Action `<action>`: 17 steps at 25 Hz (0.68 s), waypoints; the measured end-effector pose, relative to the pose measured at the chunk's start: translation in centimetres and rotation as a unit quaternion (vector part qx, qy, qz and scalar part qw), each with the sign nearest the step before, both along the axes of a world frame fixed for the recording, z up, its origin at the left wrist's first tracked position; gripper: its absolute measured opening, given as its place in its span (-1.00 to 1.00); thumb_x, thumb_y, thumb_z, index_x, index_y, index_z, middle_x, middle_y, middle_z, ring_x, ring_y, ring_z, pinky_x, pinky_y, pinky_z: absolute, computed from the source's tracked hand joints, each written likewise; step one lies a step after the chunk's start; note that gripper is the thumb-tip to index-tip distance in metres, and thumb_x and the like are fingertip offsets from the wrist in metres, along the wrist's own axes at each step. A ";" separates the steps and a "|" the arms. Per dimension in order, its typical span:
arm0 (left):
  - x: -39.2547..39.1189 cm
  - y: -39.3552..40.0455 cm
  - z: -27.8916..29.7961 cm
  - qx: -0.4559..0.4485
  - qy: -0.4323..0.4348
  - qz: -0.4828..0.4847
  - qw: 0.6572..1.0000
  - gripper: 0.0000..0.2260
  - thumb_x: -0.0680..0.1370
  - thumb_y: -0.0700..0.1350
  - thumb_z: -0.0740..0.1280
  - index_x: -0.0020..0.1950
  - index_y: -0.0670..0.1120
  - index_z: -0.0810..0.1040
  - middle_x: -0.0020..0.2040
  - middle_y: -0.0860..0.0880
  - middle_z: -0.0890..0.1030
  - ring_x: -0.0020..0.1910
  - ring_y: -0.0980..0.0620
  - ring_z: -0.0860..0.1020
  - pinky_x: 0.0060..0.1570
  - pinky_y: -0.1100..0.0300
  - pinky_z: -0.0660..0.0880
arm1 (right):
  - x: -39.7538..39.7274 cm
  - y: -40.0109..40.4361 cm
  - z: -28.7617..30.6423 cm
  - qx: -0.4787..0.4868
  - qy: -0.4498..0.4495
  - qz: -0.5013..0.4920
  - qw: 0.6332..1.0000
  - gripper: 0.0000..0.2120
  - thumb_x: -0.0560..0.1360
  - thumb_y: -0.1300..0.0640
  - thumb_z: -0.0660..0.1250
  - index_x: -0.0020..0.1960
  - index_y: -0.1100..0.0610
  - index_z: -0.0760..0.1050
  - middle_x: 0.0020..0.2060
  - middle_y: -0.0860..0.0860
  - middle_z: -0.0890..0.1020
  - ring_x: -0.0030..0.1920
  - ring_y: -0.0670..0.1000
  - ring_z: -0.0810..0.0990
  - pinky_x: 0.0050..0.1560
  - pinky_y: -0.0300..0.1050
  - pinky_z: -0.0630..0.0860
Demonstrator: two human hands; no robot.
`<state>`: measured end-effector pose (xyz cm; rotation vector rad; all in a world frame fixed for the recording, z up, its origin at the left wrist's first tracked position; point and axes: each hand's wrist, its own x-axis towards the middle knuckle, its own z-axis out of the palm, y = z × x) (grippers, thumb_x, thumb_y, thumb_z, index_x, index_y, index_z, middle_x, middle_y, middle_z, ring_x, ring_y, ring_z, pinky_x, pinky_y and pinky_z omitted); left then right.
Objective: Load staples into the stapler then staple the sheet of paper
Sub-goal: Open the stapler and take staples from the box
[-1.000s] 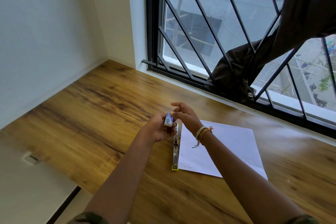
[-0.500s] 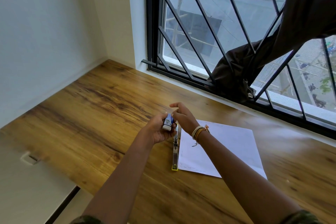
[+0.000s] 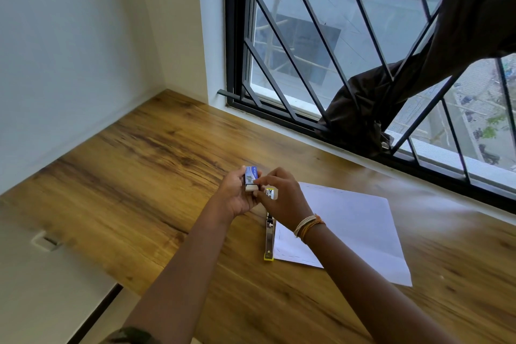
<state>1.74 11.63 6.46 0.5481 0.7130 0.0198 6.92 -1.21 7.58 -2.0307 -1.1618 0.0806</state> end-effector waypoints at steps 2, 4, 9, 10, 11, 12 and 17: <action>0.0 -0.1 0.1 0.001 0.002 -0.001 1.000 -0.54 0.65 0.13 -0.01 -0.10 -0.18 0.49 -0.25 -0.13 0.48 -0.32 -0.02 0.42 -0.36 0.23 0.31 | -0.3 -0.1 0.1 0.009 -0.013 0.000 1.000 -0.81 0.39 0.15 0.48 -0.01 0.15 0.65 -0.13 0.07 0.56 -0.10 0.02 0.50 -0.12 -0.18 0.46; 0.0 -0.3 0.2 -0.001 0.001 0.007 1.000 -0.55 0.65 0.11 -0.01 -0.11 -0.18 0.49 -0.26 -0.13 0.48 -0.32 -0.01 0.41 -0.31 0.22 0.28 | -0.3 -0.1 0.2 0.023 -0.012 -0.003 1.000 -0.85 0.37 0.17 0.50 -0.07 0.15 0.66 -0.14 0.07 0.57 -0.10 0.02 0.51 -0.13 -0.16 0.47; -0.1 -0.2 0.6 -0.040 -0.014 0.024 0.999 -0.56 0.66 0.10 -0.01 -0.10 -0.19 0.48 -0.22 -0.08 0.46 -0.30 0.04 0.42 -0.31 0.22 0.37 | -0.7 -0.1 0.0 0.024 -0.015 -0.002 1.000 -0.91 0.36 0.22 0.50 -0.14 0.18 0.66 -0.15 0.08 0.63 -0.08 0.02 0.52 -0.15 -0.18 0.46; -0.1 -0.2 0.7 -0.045 -0.015 0.026 0.999 -0.56 0.66 0.10 -0.01 -0.09 -0.19 0.48 -0.22 -0.08 0.45 -0.30 0.05 0.42 -0.37 0.23 0.42 | -0.8 -0.2 -0.1 0.027 -0.015 -0.002 1.000 -0.91 0.36 0.23 0.51 -0.14 0.18 0.66 -0.16 0.08 0.63 -0.09 0.04 0.53 -0.16 -0.16 0.47; -0.1 -0.2 0.8 -0.047 -0.016 0.029 0.998 -0.56 0.66 0.09 -0.01 -0.10 -0.19 0.47 -0.22 -0.08 0.45 -0.30 0.05 0.42 -0.40 0.25 0.45 | -0.9 -0.3 -0.2 0.030 -0.016 -0.003 0.999 -0.91 0.36 0.23 0.51 -0.14 0.18 0.67 -0.17 0.08 0.64 -0.10 0.05 0.53 -0.16 -0.14 0.48; -0.1 -0.2 0.8 -0.047 -0.017 0.031 0.998 -0.56 0.66 0.09 -0.01 -0.11 -0.20 0.47 -0.23 -0.09 0.44 -0.30 0.04 0.42 -0.40 0.24 0.46 | -1.1 -0.4 -0.3 0.033 -0.018 -0.004 0.999 -0.91 0.35 0.24 0.51 -0.15 0.17 0.67 -0.18 0.07 0.64 -0.10 0.05 0.53 -0.17 -0.14 0.48; -0.2 -0.1 0.5 -0.038 -0.021 0.042 0.998 -0.55 0.66 0.07 -0.01 -0.12 -0.23 0.47 -0.28 -0.13 0.41 -0.32 -0.02 0.39 -0.25 0.17 0.38 | -2.1 -1.3 -1.0 0.042 -0.030 0.002 0.999 -0.91 0.35 0.20 0.52 -0.14 0.13 0.68 -0.17 0.03 0.66 -0.12 -0.06 0.48 -0.17 -0.26 0.42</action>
